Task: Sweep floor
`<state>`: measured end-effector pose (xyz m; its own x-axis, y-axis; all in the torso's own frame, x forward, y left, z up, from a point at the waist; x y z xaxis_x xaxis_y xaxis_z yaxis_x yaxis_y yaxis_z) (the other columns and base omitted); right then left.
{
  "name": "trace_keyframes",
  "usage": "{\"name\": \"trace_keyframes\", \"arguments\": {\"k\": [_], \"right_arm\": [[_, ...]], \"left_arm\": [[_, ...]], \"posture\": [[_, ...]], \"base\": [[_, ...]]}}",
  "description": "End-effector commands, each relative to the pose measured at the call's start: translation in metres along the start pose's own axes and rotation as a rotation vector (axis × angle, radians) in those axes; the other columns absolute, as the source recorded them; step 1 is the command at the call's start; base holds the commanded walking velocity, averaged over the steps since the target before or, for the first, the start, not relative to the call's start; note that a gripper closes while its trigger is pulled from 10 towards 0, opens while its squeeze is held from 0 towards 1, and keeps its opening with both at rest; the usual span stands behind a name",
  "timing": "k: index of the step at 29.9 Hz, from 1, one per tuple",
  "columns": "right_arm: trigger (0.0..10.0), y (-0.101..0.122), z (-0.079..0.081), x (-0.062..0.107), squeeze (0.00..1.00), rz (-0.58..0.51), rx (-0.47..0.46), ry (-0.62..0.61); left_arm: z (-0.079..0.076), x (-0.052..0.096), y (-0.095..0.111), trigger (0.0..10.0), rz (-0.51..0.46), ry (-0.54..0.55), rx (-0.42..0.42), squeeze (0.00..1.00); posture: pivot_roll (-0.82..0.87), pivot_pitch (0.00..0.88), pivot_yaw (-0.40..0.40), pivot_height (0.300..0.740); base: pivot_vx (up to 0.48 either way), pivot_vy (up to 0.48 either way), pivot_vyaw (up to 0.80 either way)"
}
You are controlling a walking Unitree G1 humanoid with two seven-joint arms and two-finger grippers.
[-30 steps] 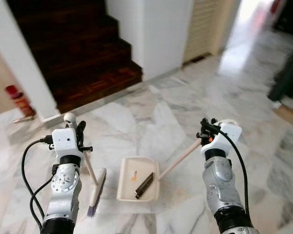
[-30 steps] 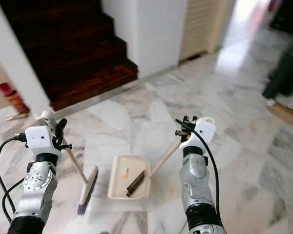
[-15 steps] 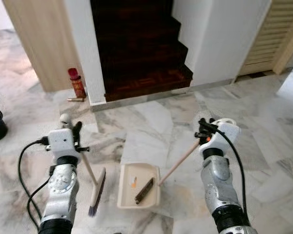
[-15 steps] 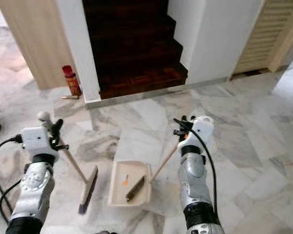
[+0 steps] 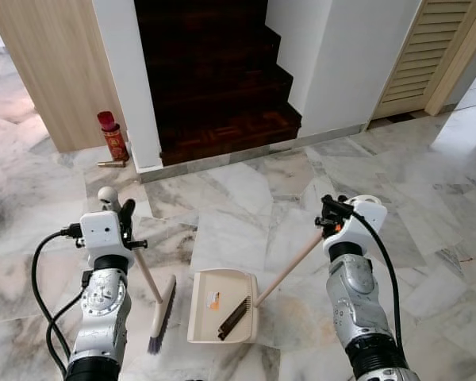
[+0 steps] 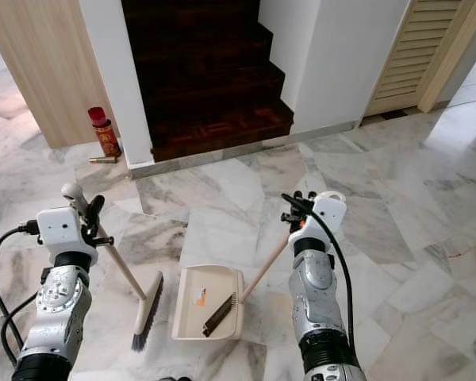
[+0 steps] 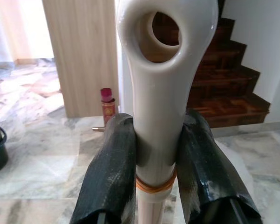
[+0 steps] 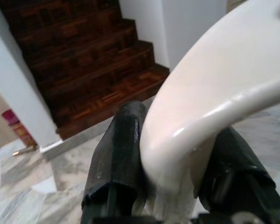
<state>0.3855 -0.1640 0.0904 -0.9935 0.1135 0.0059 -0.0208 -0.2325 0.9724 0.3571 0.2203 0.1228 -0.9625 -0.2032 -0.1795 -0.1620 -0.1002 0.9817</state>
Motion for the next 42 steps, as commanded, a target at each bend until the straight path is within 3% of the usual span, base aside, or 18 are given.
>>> {"name": "trace_keyframes", "arguments": {"k": [1, 28, 32, 42], "right_arm": [[10.0, 0.0084, 0.0056, -0.0041, 0.00, -0.022, -0.028, 0.014], [10.0, 0.0125, 0.0063, -0.0052, 0.00, -0.034, -0.025, 0.021], [10.0, 0.0141, 0.0085, -0.0052, 0.00, -0.042, -0.025, 0.032], [10.0, 0.0129, 0.0106, -0.0049, 0.00, -0.039, -0.037, 0.042]], "left_arm": [[0.0036, -0.0054, 0.0151, 10.0, -0.050, 0.013, -0.001, 0.00], [0.0038, -0.0047, 0.0155, 10.0, -0.051, 0.016, 0.000, 0.00], [0.0030, -0.0039, 0.0145, 10.0, -0.048, 0.010, -0.001, 0.00], [0.0024, -0.0032, 0.0141, 10.0, -0.048, 0.006, -0.001, 0.00]], "posture": [[0.02, 0.030, -0.021, 0.740], [0.03, 0.023, -0.025, 0.740], [0.03, 0.017, -0.025, 0.740], [0.03, 0.001, -0.023, 0.740]], "base": [[0.000, 0.319, 0.00], [0.000, 0.323, 0.00], [0.000, 0.322, 0.78], [0.000, 0.323, 0.00]]}}
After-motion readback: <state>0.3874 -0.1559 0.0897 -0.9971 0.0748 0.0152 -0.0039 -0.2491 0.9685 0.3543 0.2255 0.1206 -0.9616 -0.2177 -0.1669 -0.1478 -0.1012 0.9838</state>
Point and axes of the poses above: a point about 5 cm out from each wrist's last joint towards the gripper, its own x axis pointing back from the gripper into the wrist, its own y axis along the axis of the wrist's last joint, z = x × y, the point moved 6 cm from there along -x, pointing out of the wrist towards the gripper, and after that the axes turned 2 degrees about -x, right-handed, at the moved point
